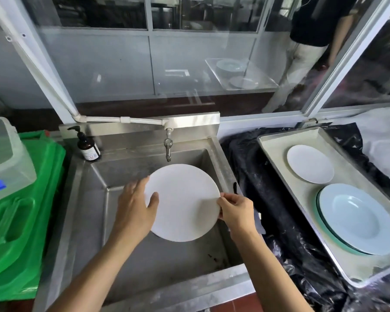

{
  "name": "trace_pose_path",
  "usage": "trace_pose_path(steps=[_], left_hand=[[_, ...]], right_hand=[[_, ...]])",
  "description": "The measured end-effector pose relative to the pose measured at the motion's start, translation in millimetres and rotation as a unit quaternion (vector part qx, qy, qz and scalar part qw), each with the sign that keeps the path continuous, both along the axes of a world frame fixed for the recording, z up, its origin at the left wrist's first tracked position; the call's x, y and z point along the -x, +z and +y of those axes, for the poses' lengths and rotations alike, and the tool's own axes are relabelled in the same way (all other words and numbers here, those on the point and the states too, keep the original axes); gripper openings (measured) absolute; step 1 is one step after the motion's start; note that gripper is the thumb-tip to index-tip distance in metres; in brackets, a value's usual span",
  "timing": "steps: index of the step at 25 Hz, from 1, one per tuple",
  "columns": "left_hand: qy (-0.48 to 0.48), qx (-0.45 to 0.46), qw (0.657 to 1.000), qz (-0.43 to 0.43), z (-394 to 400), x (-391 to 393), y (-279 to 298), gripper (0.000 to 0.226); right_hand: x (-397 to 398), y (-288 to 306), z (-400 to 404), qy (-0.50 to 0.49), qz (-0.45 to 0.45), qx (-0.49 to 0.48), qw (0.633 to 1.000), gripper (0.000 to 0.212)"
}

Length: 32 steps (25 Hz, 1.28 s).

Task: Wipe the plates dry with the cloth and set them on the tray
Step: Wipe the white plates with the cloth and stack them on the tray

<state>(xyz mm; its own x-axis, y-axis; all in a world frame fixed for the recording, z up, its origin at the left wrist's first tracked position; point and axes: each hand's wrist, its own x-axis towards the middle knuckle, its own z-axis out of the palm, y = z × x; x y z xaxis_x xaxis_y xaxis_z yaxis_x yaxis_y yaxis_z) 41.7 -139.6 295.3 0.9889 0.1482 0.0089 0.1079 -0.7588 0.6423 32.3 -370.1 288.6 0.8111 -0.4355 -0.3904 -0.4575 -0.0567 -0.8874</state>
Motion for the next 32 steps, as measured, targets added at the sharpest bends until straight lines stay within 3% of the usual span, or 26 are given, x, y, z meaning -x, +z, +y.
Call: trace_pose_path(steps=[4, 9, 18, 23, 27, 32], left_hand=[[0.011, 0.13, 0.991, 0.036, 2.6, -7.1, 5.5, 0.037], [-0.014, 0.194, 0.979, 0.06, -19.9, -17.9, 17.6, 0.028], [-0.048, 0.218, 0.972, 0.072, -107.9, -46.6, 14.9, 0.032], [-0.053, 0.23, 0.967, 0.096, -182.8, -63.2, 10.6, 0.026], [-0.057, 0.237, 0.964, 0.11, -251.6, -80.2, 4.3, 0.024], [-0.052, 0.255, 0.957, 0.131, -344.7, -103.9, -7.8, 0.024]], right_hand=[[8.4, 11.6, 0.9, -0.011, 0.0, 0.004, 1.0, 0.038], [14.3, 32.4, -17.7, -0.037, 0.002, 0.015, 0.999, 0.028], [-11.9, 25.5, -103.2, -0.113, -0.055, -0.004, 0.992, 0.026], [-33.0, 17.5, -179.3, -0.126, -0.051, -0.002, 0.991, 0.041], [-49.6, 11.8, -248.7, -0.142, -0.037, 0.009, 0.989, 0.022], [-68.1, -6.2, -342.7, -0.144, -0.025, 0.024, 0.989, 0.02]])
